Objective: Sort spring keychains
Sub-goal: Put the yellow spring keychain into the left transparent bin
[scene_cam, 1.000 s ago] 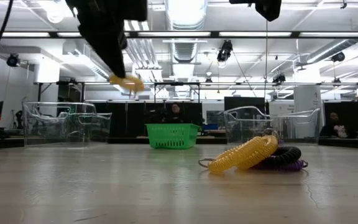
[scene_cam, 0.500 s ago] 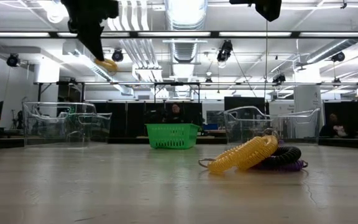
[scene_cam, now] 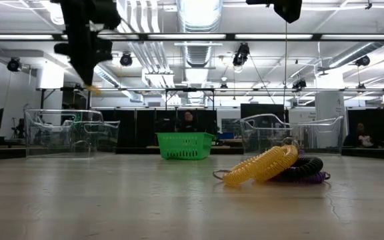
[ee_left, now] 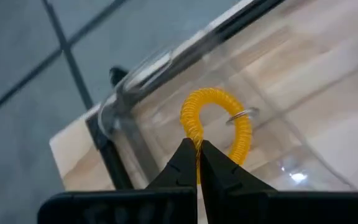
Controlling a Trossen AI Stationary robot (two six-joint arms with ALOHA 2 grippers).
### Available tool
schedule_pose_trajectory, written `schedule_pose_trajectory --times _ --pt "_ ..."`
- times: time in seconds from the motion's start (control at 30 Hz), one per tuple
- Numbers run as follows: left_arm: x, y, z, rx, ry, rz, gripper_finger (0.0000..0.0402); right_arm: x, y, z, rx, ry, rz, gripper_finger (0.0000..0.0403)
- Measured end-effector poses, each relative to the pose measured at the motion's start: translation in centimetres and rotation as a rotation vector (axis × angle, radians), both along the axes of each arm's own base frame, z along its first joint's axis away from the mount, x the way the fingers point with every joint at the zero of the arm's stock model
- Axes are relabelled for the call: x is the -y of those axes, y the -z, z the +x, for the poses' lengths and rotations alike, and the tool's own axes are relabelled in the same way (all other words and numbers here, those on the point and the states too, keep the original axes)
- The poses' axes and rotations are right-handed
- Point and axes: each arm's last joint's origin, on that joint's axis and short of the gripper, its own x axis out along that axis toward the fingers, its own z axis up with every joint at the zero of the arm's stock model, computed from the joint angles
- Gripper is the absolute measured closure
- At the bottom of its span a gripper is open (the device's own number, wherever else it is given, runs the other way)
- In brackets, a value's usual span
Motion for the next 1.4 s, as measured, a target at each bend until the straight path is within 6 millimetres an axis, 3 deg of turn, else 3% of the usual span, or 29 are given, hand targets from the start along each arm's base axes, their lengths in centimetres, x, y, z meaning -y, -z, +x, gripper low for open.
schedule_pose_trajectory --times 0.17,0.37,0.67,0.87,1.07,1.23,1.4 --pt "-2.0 3.5 -0.7 0.009 -0.073 -0.131 0.0401 0.0 0.0 0.0 0.000 0.000 0.000 0.0218" --pt "-2.8 7.5 -0.4 -0.037 -0.089 -0.239 0.0401 0.0 0.0 0.0 0.000 0.000 0.000 0.0218" --pt "-3.4 11.0 0.2 -0.098 -0.103 -0.365 0.0401 0.0 0.0 0.0 0.000 0.000 0.000 0.0218" --pt "-3.7 11.5 0.4 -0.087 -0.156 -0.375 0.0390 0.0 0.0 0.0 0.000 -0.001 0.000 0.0218" --pt "-3.7 11.0 0.3 -0.068 -0.146 -0.353 0.0329 0.0 0.0 0.0 -0.001 -0.001 0.000 0.0218" --pt "-3.4 9.8 0.1 -0.050 -0.129 -0.328 0.0272 0.0 0.0 0.0 0.000 0.000 0.001 0.0218" --pt "-2.8 7.3 0.1 -0.010 -0.096 -0.282 0.0245 0.0 0.0 0.0 0.000 0.000 0.001 0.0218"
